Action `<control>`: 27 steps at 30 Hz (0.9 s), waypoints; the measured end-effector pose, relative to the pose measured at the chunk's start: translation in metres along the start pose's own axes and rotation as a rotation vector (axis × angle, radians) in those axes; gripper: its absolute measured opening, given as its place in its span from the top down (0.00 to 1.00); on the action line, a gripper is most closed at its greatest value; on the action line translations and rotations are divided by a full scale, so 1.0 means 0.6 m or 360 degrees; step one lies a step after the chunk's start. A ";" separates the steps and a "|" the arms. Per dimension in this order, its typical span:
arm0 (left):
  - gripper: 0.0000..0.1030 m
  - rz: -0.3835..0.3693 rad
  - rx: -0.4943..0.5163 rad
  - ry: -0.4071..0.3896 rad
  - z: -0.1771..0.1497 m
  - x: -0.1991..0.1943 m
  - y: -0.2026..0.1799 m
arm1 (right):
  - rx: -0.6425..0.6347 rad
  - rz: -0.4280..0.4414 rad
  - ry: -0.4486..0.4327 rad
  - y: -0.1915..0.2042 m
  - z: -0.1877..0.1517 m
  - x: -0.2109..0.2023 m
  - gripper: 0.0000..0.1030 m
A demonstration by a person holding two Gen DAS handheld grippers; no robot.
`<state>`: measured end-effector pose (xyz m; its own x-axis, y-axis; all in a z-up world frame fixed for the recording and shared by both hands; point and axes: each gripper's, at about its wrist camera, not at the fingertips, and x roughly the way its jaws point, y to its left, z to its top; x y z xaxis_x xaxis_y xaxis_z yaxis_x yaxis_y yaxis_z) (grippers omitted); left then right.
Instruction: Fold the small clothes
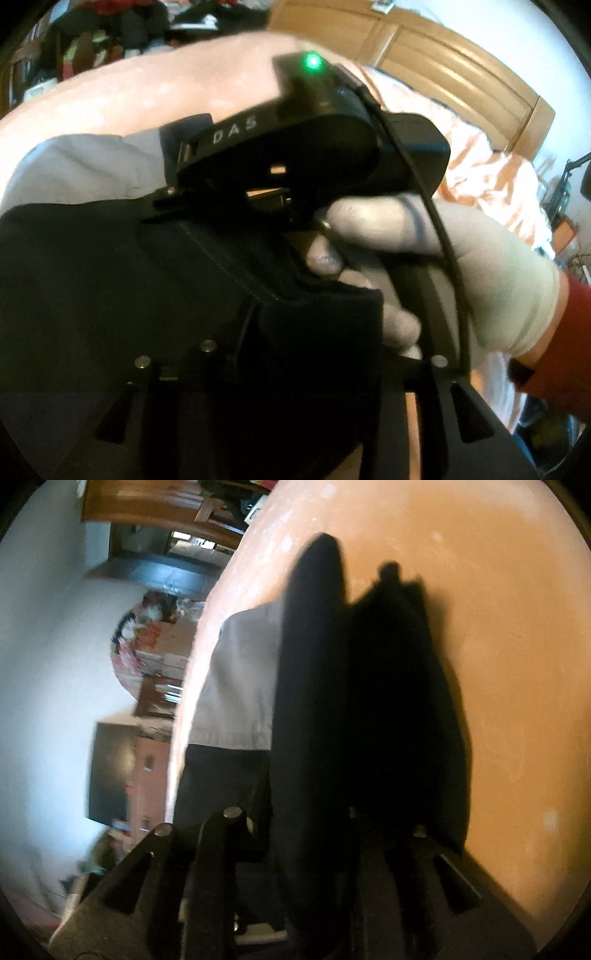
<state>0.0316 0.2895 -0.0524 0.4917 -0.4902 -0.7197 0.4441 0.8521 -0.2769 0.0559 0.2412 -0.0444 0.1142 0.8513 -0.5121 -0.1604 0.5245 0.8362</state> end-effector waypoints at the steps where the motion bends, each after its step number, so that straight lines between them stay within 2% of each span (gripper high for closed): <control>1: 0.62 -0.0021 0.0004 0.0008 -0.004 -0.009 -0.002 | 0.0009 0.0003 0.0013 0.006 -0.008 -0.005 0.71; 2: 0.62 -0.0038 0.0006 0.0015 -0.008 -0.020 -0.001 | 0.0001 0.0009 0.0029 0.012 -0.017 -0.015 0.60; 3: 0.62 -0.0067 0.0015 0.0012 -0.015 -0.044 -0.002 | -0.0010 0.0013 0.0044 0.018 -0.030 -0.027 0.55; 4: 0.62 -0.0096 0.0033 -0.0026 -0.028 -0.078 -0.001 | -0.0020 0.0003 0.0056 0.022 -0.041 -0.038 0.45; 5: 0.61 -0.0115 0.0042 -0.0061 -0.039 -0.107 0.003 | -0.0029 -0.0008 0.0067 0.027 -0.061 -0.053 0.41; 7: 0.60 -0.0133 0.0037 -0.0156 -0.075 -0.179 0.016 | -0.0025 -0.0011 0.0080 0.026 -0.086 -0.073 0.40; 10: 0.57 -0.0074 -0.0056 -0.0246 -0.129 -0.262 0.057 | 0.0009 0.0016 0.0072 0.028 -0.131 -0.094 0.37; 13: 0.56 0.0007 -0.0158 -0.0284 -0.169 -0.307 0.089 | -0.0006 0.0009 0.0072 0.035 -0.154 -0.092 0.33; 16: 0.56 0.0078 -0.0250 -0.0283 -0.203 -0.326 0.120 | -0.0005 0.0016 0.0073 0.044 -0.162 -0.077 0.33; 18: 0.56 0.0164 -0.0272 -0.0268 -0.213 -0.322 0.137 | -0.0007 0.0014 0.0050 0.048 -0.167 -0.071 0.38; 19: 0.56 0.0187 -0.0266 -0.0267 -0.214 -0.318 0.140 | -0.0011 0.0018 0.0050 0.051 -0.172 -0.062 0.56; 20: 0.55 0.0204 -0.0259 -0.0260 -0.215 -0.316 0.148 | -0.0025 -0.0002 0.0055 0.054 -0.179 -0.053 0.83; 21: 0.54 0.0222 -0.0257 -0.0251 -0.214 -0.309 0.151 | -0.0048 -0.0065 0.0047 0.053 -0.186 -0.048 0.91; 22: 0.53 0.0226 -0.0262 -0.0247 -0.213 -0.304 0.155 | -0.0041 -0.0082 0.0021 0.046 -0.191 -0.050 0.97; 25: 0.52 0.0314 -0.0245 -0.0245 -0.207 -0.287 0.165 | 0.0079 -0.0044 -0.0139 0.005 -0.198 -0.085 0.98; 27: 0.41 0.0364 -0.0229 -0.0260 -0.201 -0.285 0.171 | 0.0139 0.0004 -0.0166 -0.017 -0.202 -0.094 0.98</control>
<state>-0.0969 0.4827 -0.0345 0.6858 -0.2956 -0.6650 0.2030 0.9552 -0.2152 -0.0676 0.1895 -0.0479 0.2159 0.8442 -0.4906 -0.0754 0.5154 0.8537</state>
